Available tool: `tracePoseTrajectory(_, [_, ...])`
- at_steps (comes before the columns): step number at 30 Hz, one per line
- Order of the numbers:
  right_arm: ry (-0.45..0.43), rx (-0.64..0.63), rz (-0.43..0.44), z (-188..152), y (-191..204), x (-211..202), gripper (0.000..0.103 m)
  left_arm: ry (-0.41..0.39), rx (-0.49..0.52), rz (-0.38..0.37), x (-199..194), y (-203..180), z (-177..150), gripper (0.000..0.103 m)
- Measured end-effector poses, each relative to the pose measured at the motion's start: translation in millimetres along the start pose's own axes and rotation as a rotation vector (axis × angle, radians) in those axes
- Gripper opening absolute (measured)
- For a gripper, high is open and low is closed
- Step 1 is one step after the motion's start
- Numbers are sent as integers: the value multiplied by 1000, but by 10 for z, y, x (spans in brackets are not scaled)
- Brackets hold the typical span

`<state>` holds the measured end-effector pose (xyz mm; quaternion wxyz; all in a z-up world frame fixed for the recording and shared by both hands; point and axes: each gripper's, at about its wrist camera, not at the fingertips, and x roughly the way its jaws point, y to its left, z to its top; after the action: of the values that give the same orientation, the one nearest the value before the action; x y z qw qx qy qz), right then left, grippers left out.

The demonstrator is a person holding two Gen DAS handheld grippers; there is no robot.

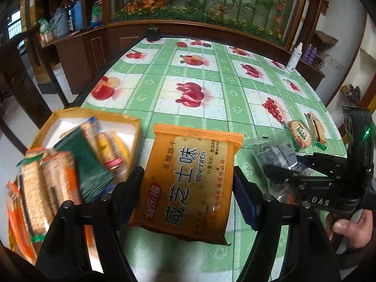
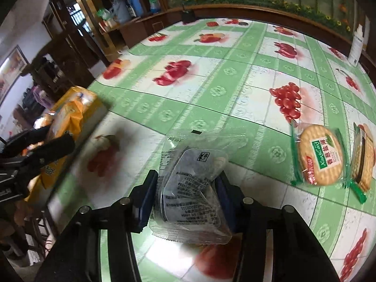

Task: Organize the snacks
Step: 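Lower yellow pack into box and open left while right carries clear bag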

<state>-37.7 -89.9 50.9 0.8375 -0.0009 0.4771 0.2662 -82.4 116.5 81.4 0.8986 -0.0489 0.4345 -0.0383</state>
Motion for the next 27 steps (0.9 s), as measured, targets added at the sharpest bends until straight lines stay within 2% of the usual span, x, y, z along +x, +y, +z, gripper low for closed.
tracePoseTrajectory(4, [-26, -14, 89, 32, 199, -96, 49, -29, -16, 29, -264, 235, -126, 75])
tracePoseTrajectory(11, [-77, -121, 236, 181, 878, -205, 45, -49, -72, 115, -594, 746, -402, 75])
tracePoseTrajectory(14, [-55, -167, 207, 244, 1127, -57, 45, -39, -122, 138, -626, 974, -508, 75])
tracePoseTrajectory(17, [-11, -160, 187, 228, 1145, 69, 47, -45, -148, 142, -691, 1113, -587, 75])
tracePoseTrajectory(19, [7, -175, 152, 182, 1149, 90, 58, -50, -146, 150, -713, 1153, -619, 75])
tracePoseTrajectory(20, [23, -204, 129, 136, 1186, 101, 70, -50, -144, 150, -718, 1171, -638, 75])
tracePoseTrajectory(21, [39, -233, 112, 93, 1222, 121, 78, -48, -146, 149, -723, 1200, -659, 75])
tracePoseTrajectory(27, [104, -373, -7, -119, 1335, 448, 78, -5, -155, 147, -655, 1300, -810, 75])
